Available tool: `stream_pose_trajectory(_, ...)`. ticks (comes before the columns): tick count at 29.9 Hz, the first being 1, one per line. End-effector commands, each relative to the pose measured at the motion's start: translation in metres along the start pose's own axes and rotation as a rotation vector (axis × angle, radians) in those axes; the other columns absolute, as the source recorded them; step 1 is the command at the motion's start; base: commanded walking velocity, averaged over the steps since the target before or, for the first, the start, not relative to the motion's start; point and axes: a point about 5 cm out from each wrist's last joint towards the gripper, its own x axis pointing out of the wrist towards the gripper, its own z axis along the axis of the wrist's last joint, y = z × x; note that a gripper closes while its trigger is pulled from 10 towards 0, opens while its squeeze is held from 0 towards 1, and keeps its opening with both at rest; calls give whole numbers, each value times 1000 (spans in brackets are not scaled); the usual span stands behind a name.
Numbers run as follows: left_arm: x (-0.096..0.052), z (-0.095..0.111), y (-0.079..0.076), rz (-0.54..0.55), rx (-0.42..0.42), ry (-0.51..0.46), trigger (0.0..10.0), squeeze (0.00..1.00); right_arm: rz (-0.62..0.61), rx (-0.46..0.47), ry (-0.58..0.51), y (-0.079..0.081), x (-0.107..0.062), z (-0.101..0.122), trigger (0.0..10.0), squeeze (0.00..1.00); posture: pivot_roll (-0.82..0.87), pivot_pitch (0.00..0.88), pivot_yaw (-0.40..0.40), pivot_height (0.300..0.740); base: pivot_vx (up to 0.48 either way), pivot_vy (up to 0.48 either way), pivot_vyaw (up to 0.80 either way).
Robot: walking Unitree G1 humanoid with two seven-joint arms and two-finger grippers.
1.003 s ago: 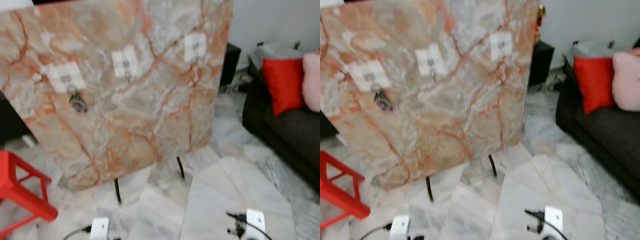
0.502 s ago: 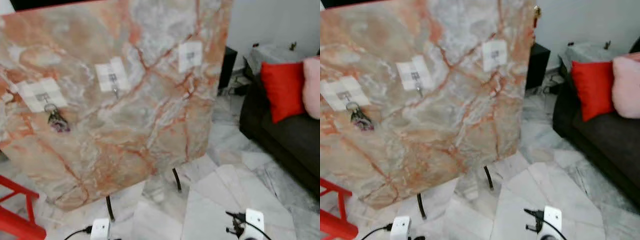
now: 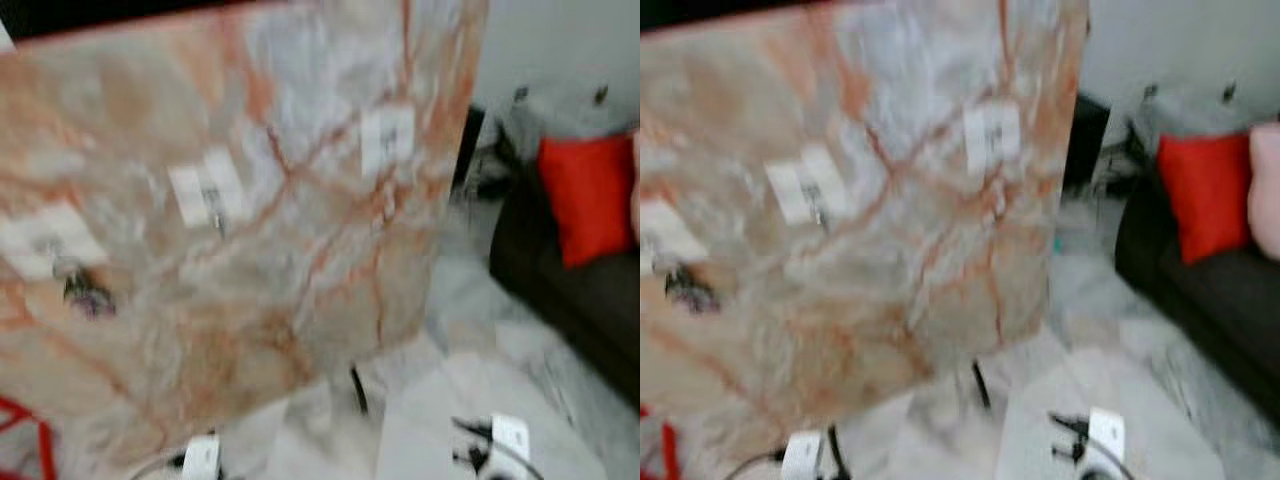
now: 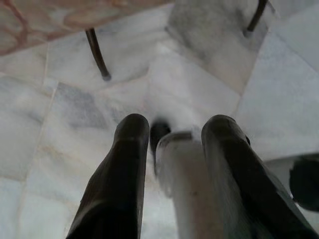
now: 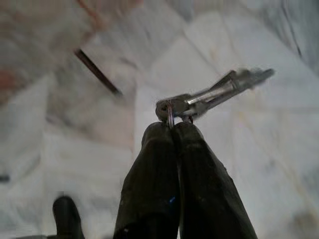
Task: Hang keys on a hook
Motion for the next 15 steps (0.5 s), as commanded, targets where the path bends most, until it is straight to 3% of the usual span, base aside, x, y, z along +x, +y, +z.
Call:
stream_pose_trajectory(1,-2,-7,8,21,11,24,10000,0,29,11,-15,10,1,3,10000,0,-87,0,4,740,337,0,0)
stream_pose_trajectory(4,-3,-7,8,19,15,27,10000,0,34,19,-40,12,2,10,10000,0,-87,0,4,740,320,0,0)
stream_pose_trajectory(15,-3,-10,9,32,3,44,10000,0,29,41,-75,14,3,17,10000,0,-88,0,5,740,0,0,0)
